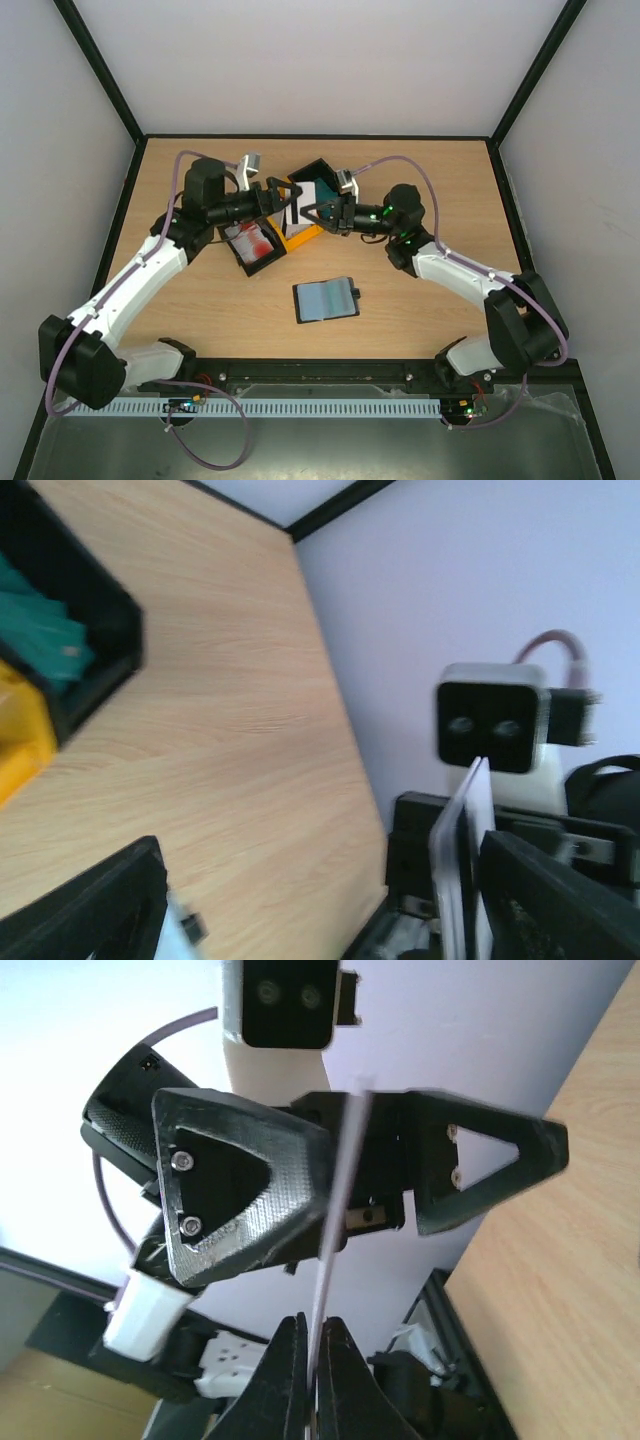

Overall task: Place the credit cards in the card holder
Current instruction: Place the credit card in the storage box, then adjust the credit card, then insert the credit card into the card holder.

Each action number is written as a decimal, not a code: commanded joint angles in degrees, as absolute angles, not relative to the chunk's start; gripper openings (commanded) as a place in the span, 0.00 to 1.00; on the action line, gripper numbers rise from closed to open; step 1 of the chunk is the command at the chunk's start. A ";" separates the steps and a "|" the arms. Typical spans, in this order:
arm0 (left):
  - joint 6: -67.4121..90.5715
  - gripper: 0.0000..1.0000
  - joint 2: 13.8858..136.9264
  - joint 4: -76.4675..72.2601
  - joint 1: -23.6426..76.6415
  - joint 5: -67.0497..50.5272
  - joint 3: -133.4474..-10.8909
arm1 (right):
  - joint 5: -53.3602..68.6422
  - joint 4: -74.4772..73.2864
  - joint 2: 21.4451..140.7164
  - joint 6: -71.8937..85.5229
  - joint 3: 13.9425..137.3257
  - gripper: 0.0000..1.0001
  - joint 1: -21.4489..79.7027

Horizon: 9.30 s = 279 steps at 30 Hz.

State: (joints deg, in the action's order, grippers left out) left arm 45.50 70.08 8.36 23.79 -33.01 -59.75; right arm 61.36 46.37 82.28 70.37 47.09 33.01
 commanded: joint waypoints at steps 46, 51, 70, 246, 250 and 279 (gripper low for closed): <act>40.48 0.03 61.90 17.30 24.61 -27.02 -48.47 | 34.08 3.30 66.21 48.12 42.38 0.02 28.69; 42.77 0.03 61.34 19.51 31.76 -25.72 -40.53 | 36.07 2.16 64.02 46.41 31.93 0.02 33.52; 47.90 0.02 71.45 13.70 40.17 -31.39 -30.87 | 37.90 24.69 75.67 56.52 18.22 0.02 41.46; 42.71 0.02 67.59 21.14 40.08 -23.64 -30.32 | -4.01 -16.05 88.83 53.98 44.45 0.71 63.41; 42.63 0.02 67.43 21.31 40.08 -23.51 -30.28 | -5.38 -16.78 88.86 54.28 45.27 0.74 64.67; 42.91 0.02 67.37 21.09 40.08 -23.01 -29.33 | 8.99 -6.71 92.14 46.76 46.64 0.61 65.55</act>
State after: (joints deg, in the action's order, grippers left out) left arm 42.87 67.79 20.23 39.86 -23.70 -30.39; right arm 5.37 -9.34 91.98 48.03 45.58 65.10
